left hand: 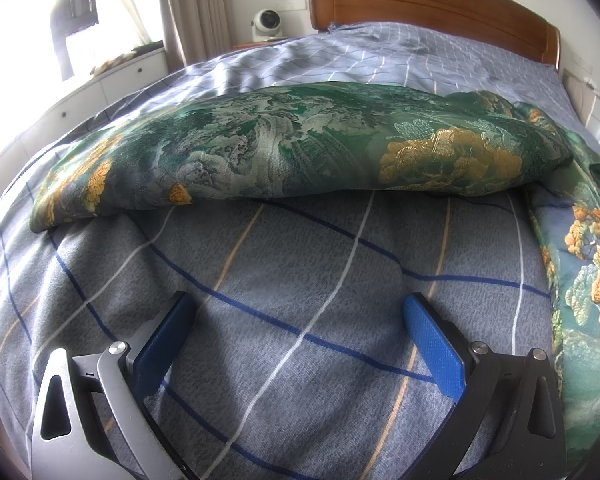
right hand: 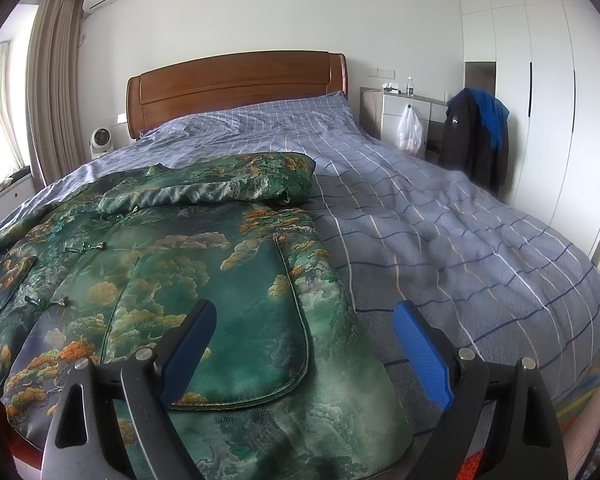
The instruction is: Fold large clothes
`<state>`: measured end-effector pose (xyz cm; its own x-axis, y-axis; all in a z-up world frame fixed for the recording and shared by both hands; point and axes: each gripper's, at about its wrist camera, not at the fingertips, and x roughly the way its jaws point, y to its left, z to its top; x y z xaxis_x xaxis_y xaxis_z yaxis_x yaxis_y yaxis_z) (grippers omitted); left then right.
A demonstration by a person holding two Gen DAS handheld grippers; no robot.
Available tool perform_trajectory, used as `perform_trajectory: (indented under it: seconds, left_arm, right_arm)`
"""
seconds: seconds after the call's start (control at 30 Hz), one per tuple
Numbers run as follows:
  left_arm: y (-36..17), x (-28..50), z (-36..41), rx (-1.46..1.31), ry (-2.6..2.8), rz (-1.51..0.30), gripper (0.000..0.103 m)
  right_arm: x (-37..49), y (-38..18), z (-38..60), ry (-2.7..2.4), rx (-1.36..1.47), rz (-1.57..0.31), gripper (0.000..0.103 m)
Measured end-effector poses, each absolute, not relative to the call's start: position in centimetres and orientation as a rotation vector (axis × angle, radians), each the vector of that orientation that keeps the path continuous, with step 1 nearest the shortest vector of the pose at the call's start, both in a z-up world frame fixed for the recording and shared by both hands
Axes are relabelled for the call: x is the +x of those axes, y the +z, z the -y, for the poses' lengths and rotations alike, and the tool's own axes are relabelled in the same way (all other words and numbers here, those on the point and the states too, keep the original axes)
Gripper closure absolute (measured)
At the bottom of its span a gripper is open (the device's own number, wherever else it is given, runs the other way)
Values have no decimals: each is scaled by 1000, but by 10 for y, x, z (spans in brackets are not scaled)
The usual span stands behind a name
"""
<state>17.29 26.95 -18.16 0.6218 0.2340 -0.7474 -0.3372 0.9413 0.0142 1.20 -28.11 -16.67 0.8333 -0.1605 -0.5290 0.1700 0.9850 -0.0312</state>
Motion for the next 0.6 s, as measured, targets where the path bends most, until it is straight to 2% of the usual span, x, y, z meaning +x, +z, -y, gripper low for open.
perform_trajectory:
  seconds: [0.6]
  left_arm:
    - [-181, 173, -269, -132, 328, -838, 0]
  right_arm:
    - [12, -167, 281, -181, 20, -558, 14]
